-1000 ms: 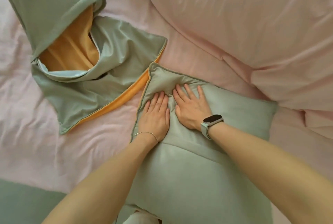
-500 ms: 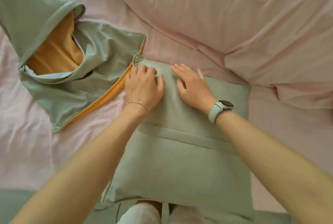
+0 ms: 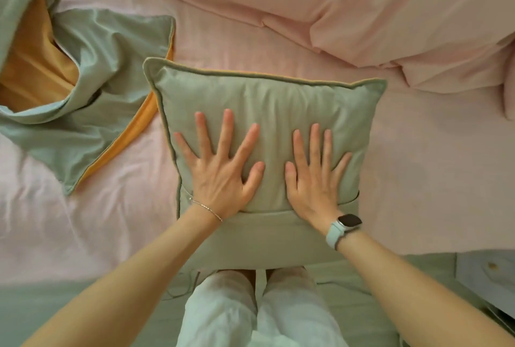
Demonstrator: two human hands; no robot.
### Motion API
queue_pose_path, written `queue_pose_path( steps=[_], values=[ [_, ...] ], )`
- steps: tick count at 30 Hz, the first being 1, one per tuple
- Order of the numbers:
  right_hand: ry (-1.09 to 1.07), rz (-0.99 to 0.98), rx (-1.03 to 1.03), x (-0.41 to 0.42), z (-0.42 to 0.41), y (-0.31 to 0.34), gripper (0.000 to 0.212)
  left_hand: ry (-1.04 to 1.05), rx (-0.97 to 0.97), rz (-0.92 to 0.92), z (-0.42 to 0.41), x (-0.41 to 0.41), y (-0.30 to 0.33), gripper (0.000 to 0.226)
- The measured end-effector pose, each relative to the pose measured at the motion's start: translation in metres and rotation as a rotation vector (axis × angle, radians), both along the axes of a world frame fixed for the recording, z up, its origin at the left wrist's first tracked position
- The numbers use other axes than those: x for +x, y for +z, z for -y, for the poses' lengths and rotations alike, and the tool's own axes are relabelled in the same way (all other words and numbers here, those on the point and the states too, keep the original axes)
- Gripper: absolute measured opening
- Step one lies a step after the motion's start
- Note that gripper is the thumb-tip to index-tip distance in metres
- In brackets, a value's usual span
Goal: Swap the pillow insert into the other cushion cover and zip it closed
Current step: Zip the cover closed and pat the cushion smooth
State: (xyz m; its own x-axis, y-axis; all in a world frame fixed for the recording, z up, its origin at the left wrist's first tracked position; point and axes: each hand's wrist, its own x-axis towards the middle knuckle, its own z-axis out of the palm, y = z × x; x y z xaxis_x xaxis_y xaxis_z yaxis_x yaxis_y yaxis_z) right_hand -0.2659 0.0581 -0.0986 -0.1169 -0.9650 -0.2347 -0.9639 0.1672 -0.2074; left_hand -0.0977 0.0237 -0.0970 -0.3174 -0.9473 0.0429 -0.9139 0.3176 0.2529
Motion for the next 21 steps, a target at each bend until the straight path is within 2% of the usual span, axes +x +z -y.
queue_pose_path(
  steps=[3, 7, 12, 17, 21],
  values=[
    [-0.014, -0.037, 0.026, 0.004, 0.021, -0.029, 0.058, -0.097, 0.051, 0.061, 0.002, -0.007, -0.023, 0.049],
    [-0.003, -0.107, -0.024, 0.013, 0.048, -0.062, 0.057, -0.050, 0.126, 0.132, 0.028, 0.000, -0.060, 0.052],
    [-0.043, -0.097, -0.122, 0.009, 0.097, -0.090, 0.052, -0.008, 0.105, 0.137, 0.074, -0.010, -0.090, 0.053],
    [-0.092, -0.102, -0.108, 0.006, 0.133, -0.088, 0.039, 0.024, 0.085, 0.169, 0.103, -0.016, -0.096, 0.049],
    [-0.152, 0.006, -0.085, 0.006, 0.129, -0.057, 0.043, 0.047, 0.154, 0.142, 0.101, -0.018, -0.071, 0.049]
  ],
)
